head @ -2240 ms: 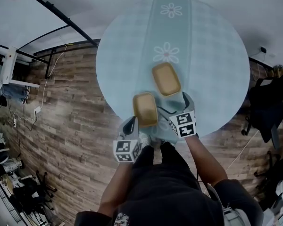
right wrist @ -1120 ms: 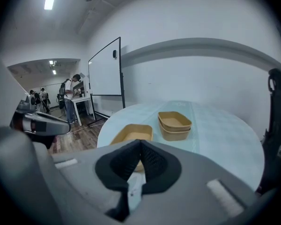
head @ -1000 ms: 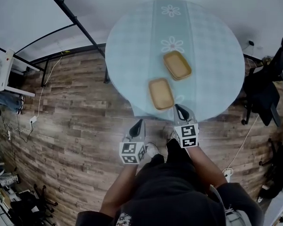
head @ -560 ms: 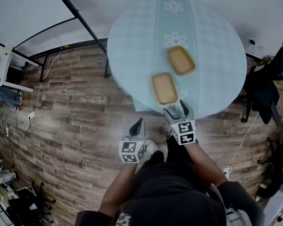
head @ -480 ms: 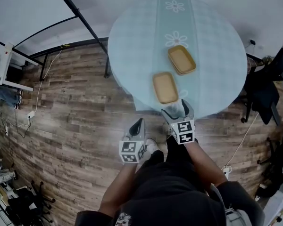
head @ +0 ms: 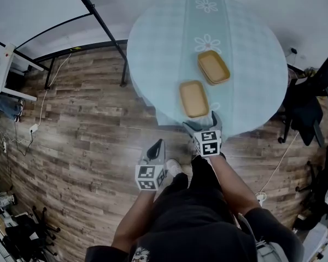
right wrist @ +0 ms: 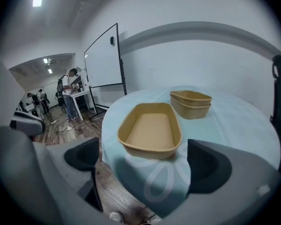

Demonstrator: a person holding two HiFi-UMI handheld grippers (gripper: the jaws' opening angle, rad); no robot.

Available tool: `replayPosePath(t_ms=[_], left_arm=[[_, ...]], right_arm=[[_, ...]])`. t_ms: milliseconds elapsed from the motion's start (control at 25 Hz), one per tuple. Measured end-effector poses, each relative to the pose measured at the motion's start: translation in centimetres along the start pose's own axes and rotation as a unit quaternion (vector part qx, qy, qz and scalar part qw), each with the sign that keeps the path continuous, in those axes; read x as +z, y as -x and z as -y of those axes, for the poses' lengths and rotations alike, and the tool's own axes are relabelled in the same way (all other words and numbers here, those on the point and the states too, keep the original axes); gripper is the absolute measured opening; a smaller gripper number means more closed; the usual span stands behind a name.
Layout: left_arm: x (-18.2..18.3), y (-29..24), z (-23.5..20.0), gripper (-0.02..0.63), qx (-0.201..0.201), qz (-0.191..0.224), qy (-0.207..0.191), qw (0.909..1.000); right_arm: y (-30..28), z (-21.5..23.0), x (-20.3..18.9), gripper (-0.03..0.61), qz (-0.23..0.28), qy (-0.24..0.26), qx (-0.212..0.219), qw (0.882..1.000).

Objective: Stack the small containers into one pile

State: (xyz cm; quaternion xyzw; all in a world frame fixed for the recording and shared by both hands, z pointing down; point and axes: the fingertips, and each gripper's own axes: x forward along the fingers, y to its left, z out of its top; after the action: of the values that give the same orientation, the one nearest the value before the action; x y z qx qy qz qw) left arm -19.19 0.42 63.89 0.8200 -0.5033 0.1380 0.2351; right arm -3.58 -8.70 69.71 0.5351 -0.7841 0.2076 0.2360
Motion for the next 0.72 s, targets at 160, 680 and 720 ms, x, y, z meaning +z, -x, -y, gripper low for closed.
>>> replayPosePath(t_ms=[160,680,720], left_arm=[[-0.5,0.5,-0.5,0.005,0.005,-0.001,0.003,1.0000],[-1.3,2.4,-2.2,0.005,0.022,-0.003,0.005,0.9997],[-1.4,2.5,-2.4,0.005,0.024,-0.004,0.006,0.9997]], right_arm=[[-1.2,0.1,-0.2,0.574,-0.011,0.001,-0.012,1.000],[-3.1,0.5,-0.4,0.574,-0.022,-0.013,-0.036,0.999],[-3.2,0.5,-0.3,0.574,-0.023,-0.013,-0.037,0.999]])
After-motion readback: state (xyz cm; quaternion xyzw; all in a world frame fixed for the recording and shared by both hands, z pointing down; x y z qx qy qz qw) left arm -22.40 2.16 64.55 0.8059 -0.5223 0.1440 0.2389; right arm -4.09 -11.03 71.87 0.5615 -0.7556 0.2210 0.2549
